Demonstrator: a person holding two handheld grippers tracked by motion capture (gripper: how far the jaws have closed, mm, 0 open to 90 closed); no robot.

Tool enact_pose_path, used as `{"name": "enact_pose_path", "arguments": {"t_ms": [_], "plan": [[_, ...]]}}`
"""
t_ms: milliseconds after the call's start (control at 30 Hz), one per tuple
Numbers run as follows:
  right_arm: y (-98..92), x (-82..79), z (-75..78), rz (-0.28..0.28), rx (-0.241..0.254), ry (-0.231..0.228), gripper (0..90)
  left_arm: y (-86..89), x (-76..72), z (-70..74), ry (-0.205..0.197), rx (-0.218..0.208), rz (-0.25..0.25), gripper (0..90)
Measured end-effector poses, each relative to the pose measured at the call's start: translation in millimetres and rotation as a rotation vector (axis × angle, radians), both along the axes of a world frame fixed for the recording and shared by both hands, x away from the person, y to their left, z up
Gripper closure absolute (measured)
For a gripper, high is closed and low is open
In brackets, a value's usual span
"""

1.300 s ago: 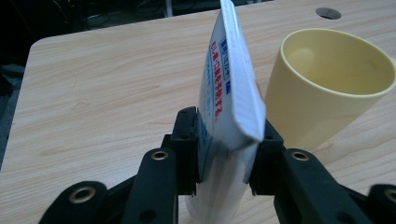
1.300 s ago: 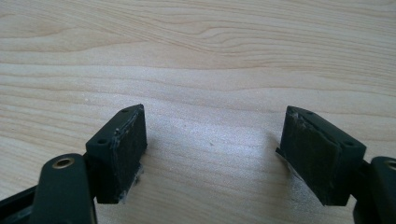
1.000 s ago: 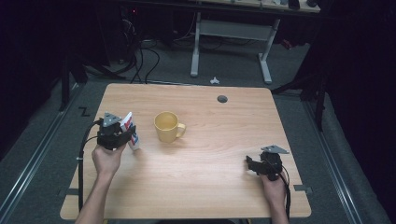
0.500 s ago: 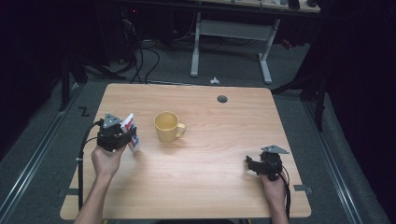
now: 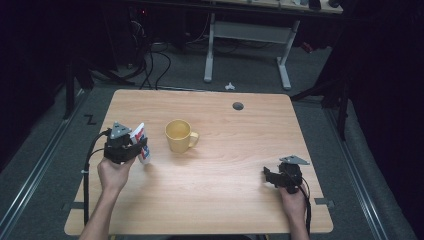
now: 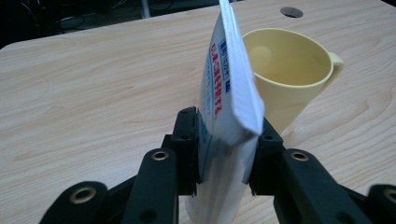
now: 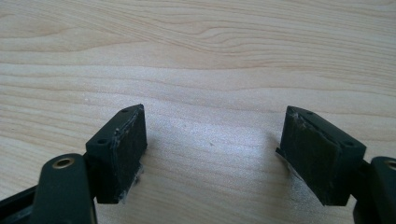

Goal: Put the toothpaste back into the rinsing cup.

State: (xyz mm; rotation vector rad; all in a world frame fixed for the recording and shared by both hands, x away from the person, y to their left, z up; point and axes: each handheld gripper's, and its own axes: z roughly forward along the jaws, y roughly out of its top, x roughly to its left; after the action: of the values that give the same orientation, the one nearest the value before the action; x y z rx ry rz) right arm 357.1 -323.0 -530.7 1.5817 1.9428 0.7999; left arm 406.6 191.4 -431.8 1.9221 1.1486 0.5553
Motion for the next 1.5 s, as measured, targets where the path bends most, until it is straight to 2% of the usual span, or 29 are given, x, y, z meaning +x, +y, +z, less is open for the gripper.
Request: {"name": "enact_pose_path", "arguments": {"t_ms": [367, 533, 1167, 1500], "plan": [[0.0, 0.0, 0.0, 0.000, 0.000, 0.000, 22.9, -6.7, -3.4, 9.5, -0.012, 0.009, -0.034, 69.3], [0.0, 0.0, 0.0, 0.000, 0.000, 0.000, 22.9, -10.1, -4.4, 14.8, -0.017, -0.008, -0.052, 69.3], [0.0, 0.0, 0.0, 0.000, 0.000, 0.000, 22.9, -23.6, -3.5, 31.0, -0.033, -0.006, -0.107, 69.3], [0.0, 0.0, 0.0, 0.000, 0.000, 0.000, 22.9, -32.1, -0.8, 45.5, -0.042, -0.038, -0.149, 69.4]]}}
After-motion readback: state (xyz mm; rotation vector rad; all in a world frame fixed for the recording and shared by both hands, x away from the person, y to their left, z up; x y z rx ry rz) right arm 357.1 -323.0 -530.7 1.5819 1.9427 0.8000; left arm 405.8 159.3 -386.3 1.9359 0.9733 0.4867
